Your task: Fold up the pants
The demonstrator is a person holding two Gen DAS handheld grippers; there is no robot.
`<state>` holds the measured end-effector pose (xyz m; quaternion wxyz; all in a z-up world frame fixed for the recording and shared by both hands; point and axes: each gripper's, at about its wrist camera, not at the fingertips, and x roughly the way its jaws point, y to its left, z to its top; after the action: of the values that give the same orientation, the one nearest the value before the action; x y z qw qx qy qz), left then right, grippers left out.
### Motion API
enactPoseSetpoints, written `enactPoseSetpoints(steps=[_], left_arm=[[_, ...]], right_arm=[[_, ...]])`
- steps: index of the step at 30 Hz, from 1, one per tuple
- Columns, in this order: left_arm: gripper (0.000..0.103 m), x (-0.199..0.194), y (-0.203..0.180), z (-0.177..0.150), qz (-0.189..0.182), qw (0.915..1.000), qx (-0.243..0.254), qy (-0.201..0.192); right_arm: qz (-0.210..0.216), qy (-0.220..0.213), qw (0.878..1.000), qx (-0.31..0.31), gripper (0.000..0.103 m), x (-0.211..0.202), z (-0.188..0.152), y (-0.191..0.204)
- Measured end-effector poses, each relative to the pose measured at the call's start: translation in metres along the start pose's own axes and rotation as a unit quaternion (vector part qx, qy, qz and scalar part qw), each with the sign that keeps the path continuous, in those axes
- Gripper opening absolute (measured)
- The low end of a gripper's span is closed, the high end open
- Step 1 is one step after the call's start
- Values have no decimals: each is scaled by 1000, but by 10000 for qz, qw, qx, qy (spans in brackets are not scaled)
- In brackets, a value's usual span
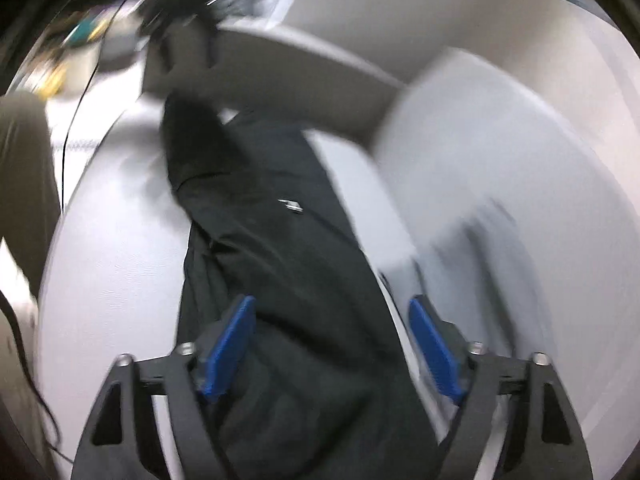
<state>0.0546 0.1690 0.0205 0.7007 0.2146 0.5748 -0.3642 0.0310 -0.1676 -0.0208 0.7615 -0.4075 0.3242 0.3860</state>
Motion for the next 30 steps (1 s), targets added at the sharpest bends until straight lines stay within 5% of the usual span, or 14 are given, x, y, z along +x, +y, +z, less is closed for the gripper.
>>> enactPoseSetpoints(steps=[3,10,11,13,14,15,17,21,24,30], left_arm=[[77,27,11,16,83,9990,120,415],[74,74,29,24,105,9965,164,811],[67,76,29,23,72,9968,200,766],[9,76,25,21,66,9971,327,690],[5,73,22,19,227,9970,437,589],[4,71,20,18,327,9966,547,516],[4,59,15,15,540,9956,698,309],[2,27,13,14,934,9927,743,-161],[2,4,23,24,1579,9837,697,-496],[2,2,39,75,2665,9607,633,-457]], right_arm=[[260,571,9971,-441,72,53,17,-18],[725,1267,9892,-159,70,130,24,-32],[813,1381,9871,-69,67,137,20,-32],[1101,1578,9812,149,51,147,15,-32],[1239,1582,9790,337,39,148,15,-33],[1311,1534,9784,451,19,145,16,-34],[1095,1515,9812,488,5,141,16,-33],[725,1293,9862,737,2,128,16,-26],[406,864,9870,1292,2,109,14,-34],[13,618,9749,2140,2,103,11,-59]])
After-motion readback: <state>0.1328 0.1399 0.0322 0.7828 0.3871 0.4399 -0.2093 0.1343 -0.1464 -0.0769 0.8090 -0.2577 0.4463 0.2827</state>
